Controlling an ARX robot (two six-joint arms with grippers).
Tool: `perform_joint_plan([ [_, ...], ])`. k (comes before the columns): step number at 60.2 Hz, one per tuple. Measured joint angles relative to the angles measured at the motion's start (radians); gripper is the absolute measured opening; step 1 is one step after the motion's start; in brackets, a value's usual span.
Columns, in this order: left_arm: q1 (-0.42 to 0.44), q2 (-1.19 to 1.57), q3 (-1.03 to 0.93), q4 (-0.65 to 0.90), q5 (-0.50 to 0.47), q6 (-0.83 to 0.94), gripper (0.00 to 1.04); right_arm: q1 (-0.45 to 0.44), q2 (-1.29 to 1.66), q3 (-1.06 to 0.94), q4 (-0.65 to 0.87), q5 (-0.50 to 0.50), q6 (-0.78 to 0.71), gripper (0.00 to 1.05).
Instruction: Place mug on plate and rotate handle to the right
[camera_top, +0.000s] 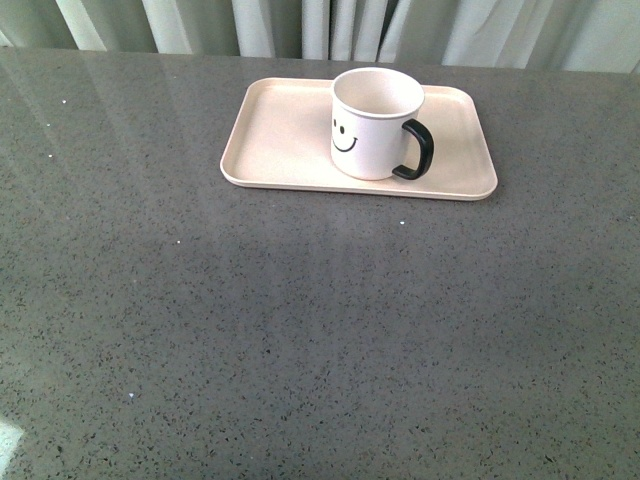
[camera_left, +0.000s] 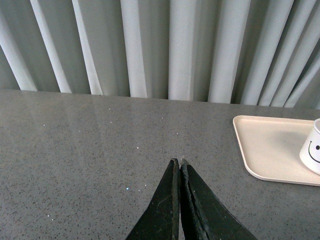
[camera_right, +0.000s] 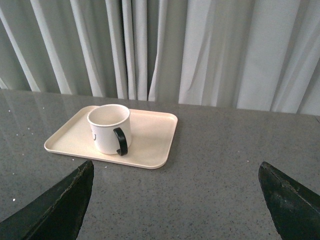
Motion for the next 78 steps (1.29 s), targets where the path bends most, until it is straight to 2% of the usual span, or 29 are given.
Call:
perform_joint_plan([
  [7,0.000,-0.116,-0.006,-0.104,0.000,0.000,0.01,0.000,0.000,0.000,0.000,0.000,0.000,0.96],
  [28,0.000,-0.309,-0.006,-0.283,0.000,0.000,0.01,0.000,0.000,0.000,0.000,0.000,0.000,0.96],
  [72,0.000,-0.561,-0.006,-0.532,0.000,0.000,0.01,0.000,0.000,0.000,0.000,0.000,0.000,0.96],
  [78,0.000,-0.670,-0.006,-0.674,0.000,0.000,0.01,0.000,0.000,0.000,0.000,0.000,0.000,0.96],
])
